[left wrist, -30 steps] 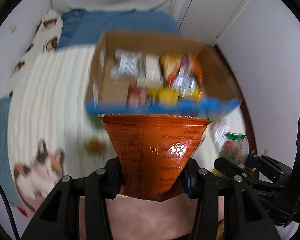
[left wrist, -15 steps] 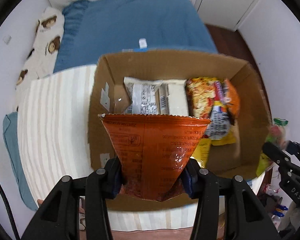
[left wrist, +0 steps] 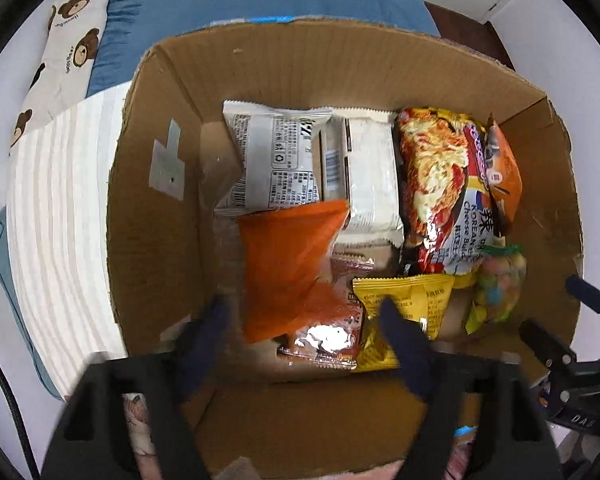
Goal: Organize snacks
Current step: 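Carry both packets into the box and open both grippers to release, then move both tools back toward the snacks on the bed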
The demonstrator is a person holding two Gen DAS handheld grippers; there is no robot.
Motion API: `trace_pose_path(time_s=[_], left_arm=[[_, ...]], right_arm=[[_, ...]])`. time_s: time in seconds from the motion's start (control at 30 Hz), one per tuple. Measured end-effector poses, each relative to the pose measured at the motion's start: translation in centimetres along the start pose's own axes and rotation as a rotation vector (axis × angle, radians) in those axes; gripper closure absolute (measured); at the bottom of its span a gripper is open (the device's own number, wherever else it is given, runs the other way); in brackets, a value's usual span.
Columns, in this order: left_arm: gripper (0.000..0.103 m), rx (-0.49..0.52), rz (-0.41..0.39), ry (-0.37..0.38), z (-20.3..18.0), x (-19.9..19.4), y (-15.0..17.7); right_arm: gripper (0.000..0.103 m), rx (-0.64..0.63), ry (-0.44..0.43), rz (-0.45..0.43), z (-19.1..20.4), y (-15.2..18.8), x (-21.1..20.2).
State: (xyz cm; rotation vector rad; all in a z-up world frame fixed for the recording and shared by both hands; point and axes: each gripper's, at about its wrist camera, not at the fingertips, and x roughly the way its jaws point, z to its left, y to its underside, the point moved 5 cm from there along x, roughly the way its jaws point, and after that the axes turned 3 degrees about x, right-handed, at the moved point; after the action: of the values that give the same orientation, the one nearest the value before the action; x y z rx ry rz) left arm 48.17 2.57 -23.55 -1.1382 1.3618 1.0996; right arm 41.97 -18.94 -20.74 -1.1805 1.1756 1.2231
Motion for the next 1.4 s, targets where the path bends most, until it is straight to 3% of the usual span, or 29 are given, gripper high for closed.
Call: trace_pose_path(time_s=[0.13, 0.37, 0.7, 1.23, 1.4], left_arm=[[0.005, -0.004, -0.014, -0.026, -0.1, -0.2, 0.1], [0.005, -0.03, -0.058, -0.037, -0.2, -1.4, 1.5], [0.005, -0.057, -0.234, -0.027, -0.4, -5.6, 5.0], [0.005, -0.024, -0.465, -0.029, -2.3, -12.6, 11.4], [0.005, 0.0, -0.557, -0.068, -3.1, -15.4, 13.5]], right_arm=[[0.006, 0.021, -0.018, 0.004, 0.0, -0.1, 0.4], [0.006, 0.036, -0.016, -0.045, -0.2, 0.2, -0.6], [0.006, 0.038, -0.012, -0.179, 0.6, 1.7, -4.3], [0.006, 0.02, 0.009, -0.388, 1.4, 7.3, -12.1], [0.006, 0.023, 0.007, -0.456, 1.7, 9.6, -14.6]])
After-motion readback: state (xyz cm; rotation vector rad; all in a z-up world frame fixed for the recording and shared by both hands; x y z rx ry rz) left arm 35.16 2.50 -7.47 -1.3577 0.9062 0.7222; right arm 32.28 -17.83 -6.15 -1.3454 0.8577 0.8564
